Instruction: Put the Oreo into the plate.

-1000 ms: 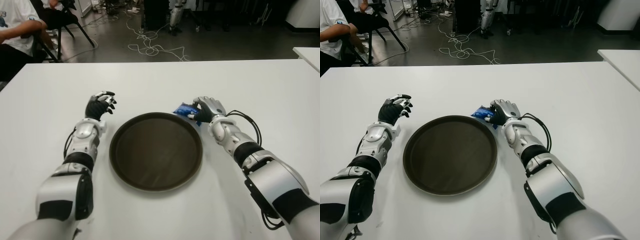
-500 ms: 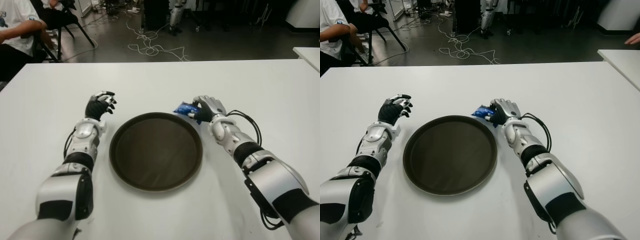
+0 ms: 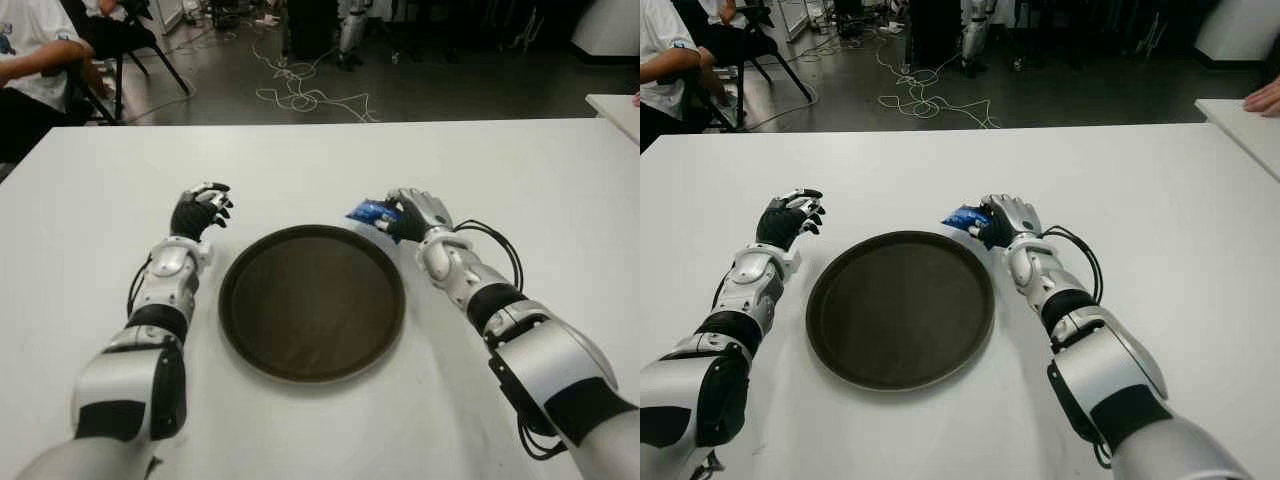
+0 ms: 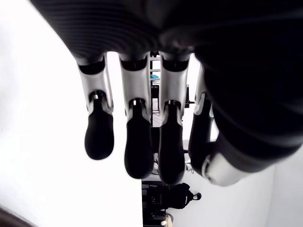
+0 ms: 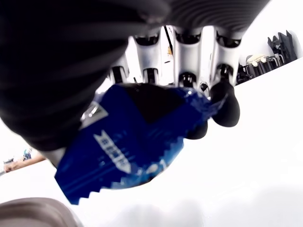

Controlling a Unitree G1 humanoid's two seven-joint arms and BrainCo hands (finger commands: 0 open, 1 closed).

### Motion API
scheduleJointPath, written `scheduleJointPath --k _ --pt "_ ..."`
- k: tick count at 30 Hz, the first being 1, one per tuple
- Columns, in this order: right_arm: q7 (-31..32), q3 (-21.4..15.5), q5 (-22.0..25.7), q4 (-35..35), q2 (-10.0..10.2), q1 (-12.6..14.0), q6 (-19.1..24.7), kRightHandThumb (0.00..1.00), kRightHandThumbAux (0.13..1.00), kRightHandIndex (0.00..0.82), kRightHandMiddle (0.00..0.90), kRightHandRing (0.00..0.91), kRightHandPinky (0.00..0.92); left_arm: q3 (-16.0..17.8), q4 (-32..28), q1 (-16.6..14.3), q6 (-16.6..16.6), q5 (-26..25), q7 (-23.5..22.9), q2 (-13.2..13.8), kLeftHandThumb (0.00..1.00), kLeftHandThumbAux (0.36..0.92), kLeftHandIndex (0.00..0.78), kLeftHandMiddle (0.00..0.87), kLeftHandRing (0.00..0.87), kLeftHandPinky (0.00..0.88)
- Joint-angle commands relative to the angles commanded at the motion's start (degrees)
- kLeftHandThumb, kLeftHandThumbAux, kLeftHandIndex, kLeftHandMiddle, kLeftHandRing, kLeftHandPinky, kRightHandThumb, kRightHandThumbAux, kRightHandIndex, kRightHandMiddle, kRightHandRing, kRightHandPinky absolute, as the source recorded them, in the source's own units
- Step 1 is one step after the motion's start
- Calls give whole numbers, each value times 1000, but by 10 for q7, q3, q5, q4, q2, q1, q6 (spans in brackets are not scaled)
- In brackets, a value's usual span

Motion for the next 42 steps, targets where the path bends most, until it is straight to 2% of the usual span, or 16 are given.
scheduleJointPath --k 19,27,31,37,42 --pt "-33 7 -3 -22 -1 3 -47 700 725 437 748 742 723 2 2 -3 3 -1 1 0 699 712 427 599 628 655" --pt "-50 14 -9 -57 2 8 -63 699 725 436 746 744 724 3 3 -3 3 -3 -4 1 698 713 426 605 633 657" --pt "-54 20 -14 -106 3 26 -70 699 726 436 744 743 722 3 3 -4 4 -2 -4 1 697 713 426 601 632 654" --pt "-40 30 -19 -187 -11 65 -84 698 726 435 743 745 725 4 5 -4 5 -4 -2 0 697 713 426 590 619 642" --pt "16 52 -38 -360 -32 133 -85 697 726 435 748 744 724 6 6 -4 6 -5 -3 0 697 713 426 591 617 639"
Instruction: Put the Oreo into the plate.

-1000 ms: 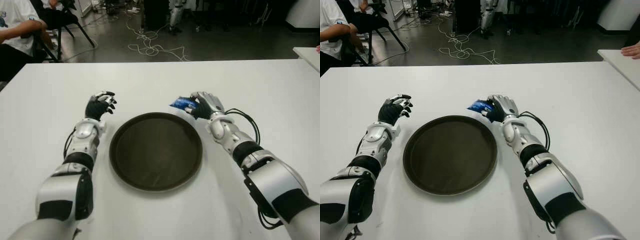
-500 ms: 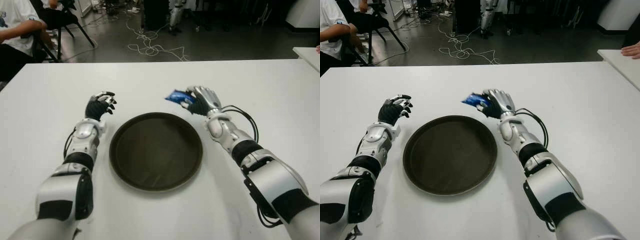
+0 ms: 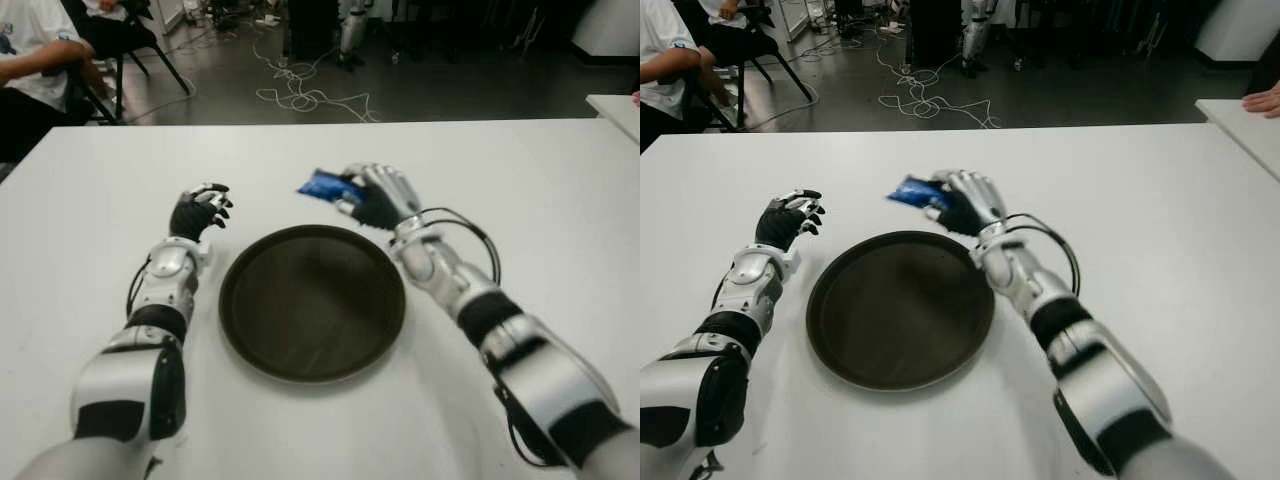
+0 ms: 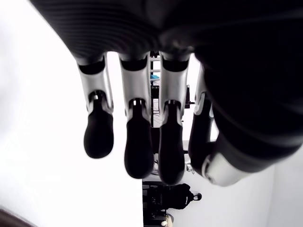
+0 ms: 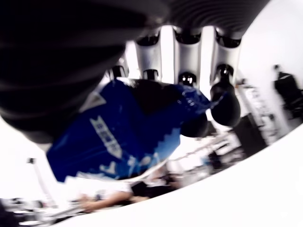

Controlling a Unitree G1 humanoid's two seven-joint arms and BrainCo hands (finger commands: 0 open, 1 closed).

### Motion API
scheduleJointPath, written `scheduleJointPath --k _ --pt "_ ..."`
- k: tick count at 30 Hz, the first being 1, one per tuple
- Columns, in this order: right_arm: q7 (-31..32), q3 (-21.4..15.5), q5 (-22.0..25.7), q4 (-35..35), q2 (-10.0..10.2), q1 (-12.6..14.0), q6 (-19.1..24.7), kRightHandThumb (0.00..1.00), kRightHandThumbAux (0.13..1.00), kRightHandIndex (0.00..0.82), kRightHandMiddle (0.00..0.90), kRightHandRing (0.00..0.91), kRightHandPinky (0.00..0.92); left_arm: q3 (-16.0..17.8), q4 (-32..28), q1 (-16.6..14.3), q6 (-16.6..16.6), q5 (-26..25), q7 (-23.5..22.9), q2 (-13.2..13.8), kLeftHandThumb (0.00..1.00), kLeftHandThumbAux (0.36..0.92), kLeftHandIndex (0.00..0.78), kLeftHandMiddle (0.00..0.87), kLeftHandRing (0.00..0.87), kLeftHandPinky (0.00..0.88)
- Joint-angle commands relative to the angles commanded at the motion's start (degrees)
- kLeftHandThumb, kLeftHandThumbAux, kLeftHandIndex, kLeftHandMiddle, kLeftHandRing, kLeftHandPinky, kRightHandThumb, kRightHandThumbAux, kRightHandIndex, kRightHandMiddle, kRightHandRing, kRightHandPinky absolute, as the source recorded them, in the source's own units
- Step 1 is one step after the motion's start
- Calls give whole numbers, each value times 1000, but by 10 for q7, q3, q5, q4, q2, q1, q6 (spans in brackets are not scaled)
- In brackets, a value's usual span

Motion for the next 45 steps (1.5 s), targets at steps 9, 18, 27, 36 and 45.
scheduleJointPath --k 9,18,27,36,45 --pt "95 17 -19 -91 -41 27 -17 696 726 434 752 747 730 3 0 0 1 -3 -6 -1 697 714 426 604 630 659" --pt "177 32 -15 -94 -69 16 -68 696 726 432 727 718 688 0 0 0 -2 3 3 0 697 714 425 583 612 644" --pt "266 38 -13 -105 -91 7 -81 694 728 430 686 674 628 0 -1 0 0 2 0 0 697 714 425 593 622 653" --pt "314 33 -20 -114 -104 -1 -69 691 729 429 673 660 612 4 -2 0 2 -3 -3 -1 697 713 426 595 623 649" --pt "324 36 -53 -124 -106 -7 -16 691 730 428 660 650 611 3 -4 1 -1 -1 -6 -1 697 714 426 594 625 652"
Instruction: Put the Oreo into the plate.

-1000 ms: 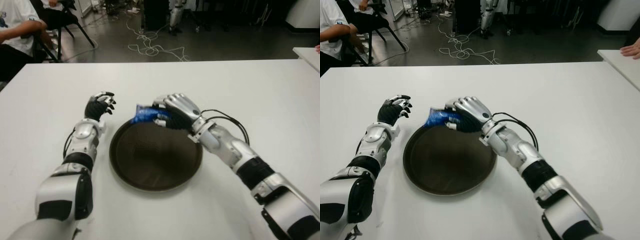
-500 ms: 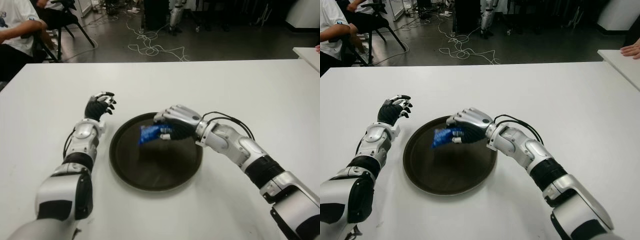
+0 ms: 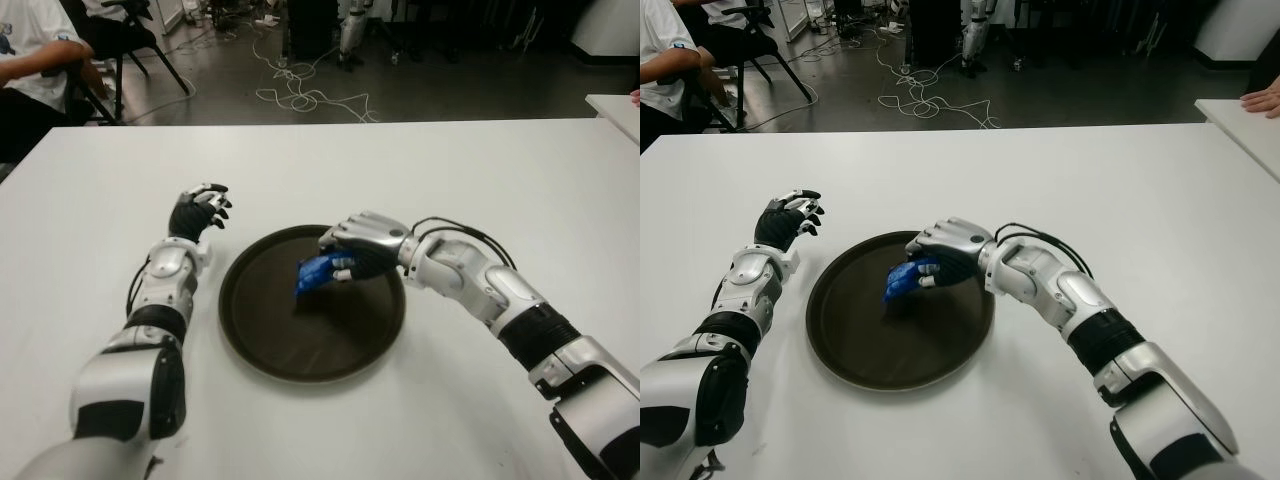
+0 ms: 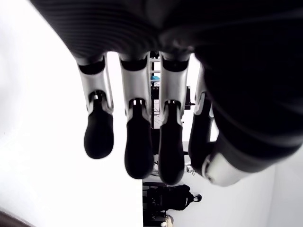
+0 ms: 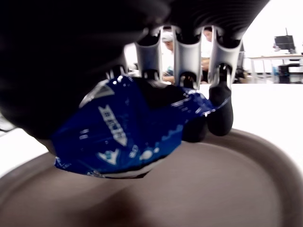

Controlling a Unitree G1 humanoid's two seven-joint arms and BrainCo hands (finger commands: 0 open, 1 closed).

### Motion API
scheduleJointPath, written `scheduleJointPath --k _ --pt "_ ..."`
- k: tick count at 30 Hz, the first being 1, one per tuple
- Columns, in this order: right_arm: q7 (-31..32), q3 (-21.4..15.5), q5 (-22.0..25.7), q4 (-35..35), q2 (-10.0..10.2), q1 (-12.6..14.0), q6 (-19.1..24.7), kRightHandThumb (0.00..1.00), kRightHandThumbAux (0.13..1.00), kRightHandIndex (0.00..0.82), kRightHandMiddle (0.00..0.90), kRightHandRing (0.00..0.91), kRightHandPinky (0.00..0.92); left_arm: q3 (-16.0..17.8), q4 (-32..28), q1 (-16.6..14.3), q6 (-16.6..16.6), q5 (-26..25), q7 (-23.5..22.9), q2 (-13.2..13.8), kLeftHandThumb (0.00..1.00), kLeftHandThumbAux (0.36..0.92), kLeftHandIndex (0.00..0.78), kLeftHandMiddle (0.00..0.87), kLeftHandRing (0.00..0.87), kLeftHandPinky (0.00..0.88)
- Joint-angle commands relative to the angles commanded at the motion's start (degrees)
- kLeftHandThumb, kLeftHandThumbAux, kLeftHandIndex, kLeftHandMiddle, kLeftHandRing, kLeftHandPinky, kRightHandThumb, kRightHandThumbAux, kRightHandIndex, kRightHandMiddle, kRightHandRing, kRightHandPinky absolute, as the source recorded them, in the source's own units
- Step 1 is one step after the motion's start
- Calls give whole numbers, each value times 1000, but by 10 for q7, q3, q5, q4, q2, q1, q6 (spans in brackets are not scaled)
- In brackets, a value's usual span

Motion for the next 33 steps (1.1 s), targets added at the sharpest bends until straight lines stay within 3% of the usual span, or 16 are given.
scheduleJointPath --k 9,15,18,22,23,26,29,33 --pt "-5 8 -14 15 0 -9 2 690 731 426 622 610 563 -3 0 0 0 3 1 1 698 712 427 589 617 641" --pt "-8 9 -11 32 2 -14 -4 689 734 422 545 538 496 -3 0 1 -4 3 2 0 697 713 427 586 617 647" --pt "-4 8 -7 38 4 -15 -5 683 740 414 473 462 437 -3 0 0 -2 3 3 0 697 714 426 588 619 649" --pt "-4 9 -8 49 6 -19 -5 668 748 398 307 294 251 -3 1 -1 1 4 8 0 696 714 426 590 619 645" --pt "-3 10 -9 50 6 -19 -4 436 787 289 252 241 193 -3 1 -1 1 4 8 -1 696 714 426 592 621 647" --pt "-4 13 -24 49 3 -23 8 142 805 130 141 135 98 -2 2 -2 1 2 9 -2 696 714 426 599 626 651" --pt "-5 15 -28 47 2 -23 13 46 799 68 88 83 54 -2 2 -2 0 2 10 -2 696 714 427 603 628 653" --pt "-7 20 -43 48 1 -26 27 12 781 32 49 42 20 -3 1 -1 0 2 9 -2 696 714 427 605 630 650"
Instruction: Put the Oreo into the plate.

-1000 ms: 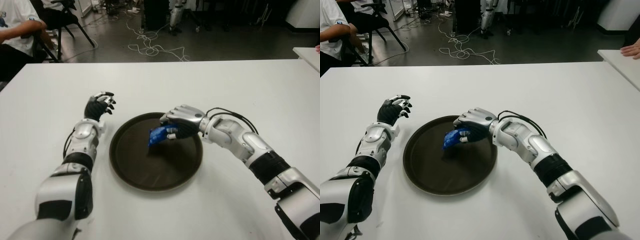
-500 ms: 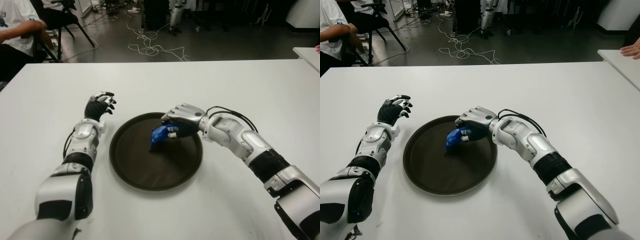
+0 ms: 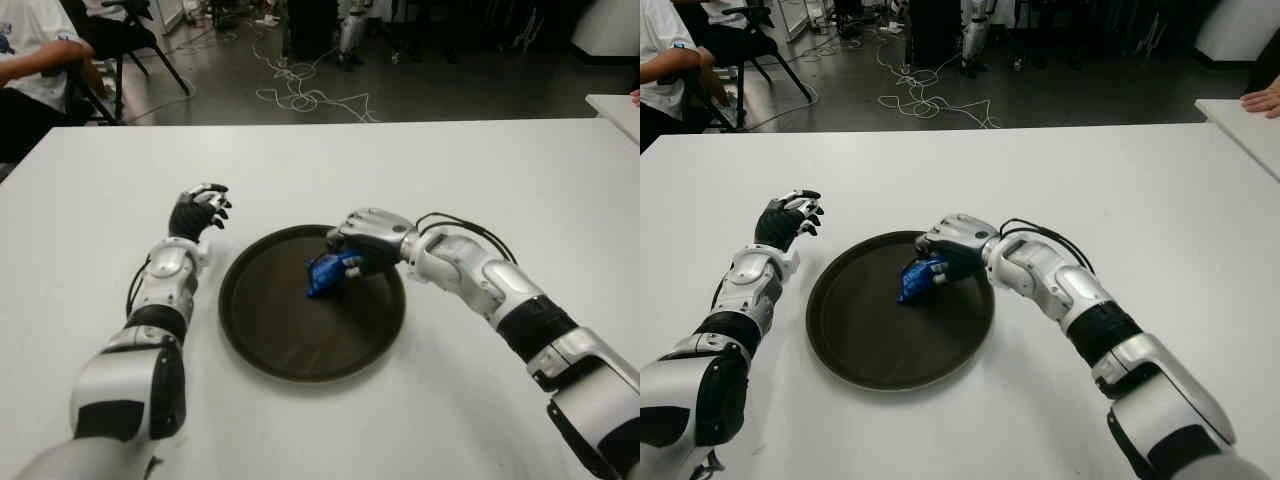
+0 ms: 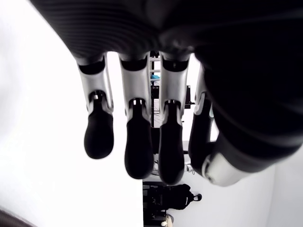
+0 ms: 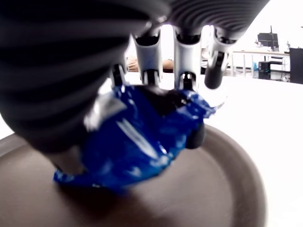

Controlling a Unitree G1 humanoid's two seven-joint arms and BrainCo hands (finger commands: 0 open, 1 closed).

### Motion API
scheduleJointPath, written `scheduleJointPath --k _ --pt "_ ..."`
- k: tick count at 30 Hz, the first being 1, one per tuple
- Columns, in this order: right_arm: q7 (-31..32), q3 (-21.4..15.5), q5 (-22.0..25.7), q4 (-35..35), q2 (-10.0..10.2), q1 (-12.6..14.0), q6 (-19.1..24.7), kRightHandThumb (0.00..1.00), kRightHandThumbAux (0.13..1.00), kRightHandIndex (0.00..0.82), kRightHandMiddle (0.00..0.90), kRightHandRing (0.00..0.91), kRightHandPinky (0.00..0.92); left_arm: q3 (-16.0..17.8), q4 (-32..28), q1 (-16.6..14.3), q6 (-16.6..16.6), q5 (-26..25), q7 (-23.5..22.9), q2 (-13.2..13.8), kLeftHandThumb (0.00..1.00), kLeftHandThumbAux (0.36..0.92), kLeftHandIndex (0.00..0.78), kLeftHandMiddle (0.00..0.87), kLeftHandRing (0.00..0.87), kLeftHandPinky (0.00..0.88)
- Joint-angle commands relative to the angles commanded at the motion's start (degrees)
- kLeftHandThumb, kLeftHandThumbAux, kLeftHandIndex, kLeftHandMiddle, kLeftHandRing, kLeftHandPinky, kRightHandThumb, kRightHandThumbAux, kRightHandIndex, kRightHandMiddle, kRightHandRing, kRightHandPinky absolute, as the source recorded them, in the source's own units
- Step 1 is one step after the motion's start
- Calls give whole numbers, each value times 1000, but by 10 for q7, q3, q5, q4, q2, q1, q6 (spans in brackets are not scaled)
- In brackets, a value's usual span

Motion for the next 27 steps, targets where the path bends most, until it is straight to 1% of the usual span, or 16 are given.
scheduleJointPath --k 4,11,27 --pt "-2 5 -14 2 1 -3 12 2 734 6 12 8 4 -1 -1 0 0 0 -1 0 696 714 427 606 631 655" --pt "-11 15 -40 16 4 -12 36 0 689 0 0 0 0 0 -2 -1 2 -1 -2 -1 697 714 426 603 633 658" --pt "-20 19 -43 30 10 -17 60 0 702 0 0 0 1 -1 0 0 1 0 0 -1 697 714 426 591 617 641"
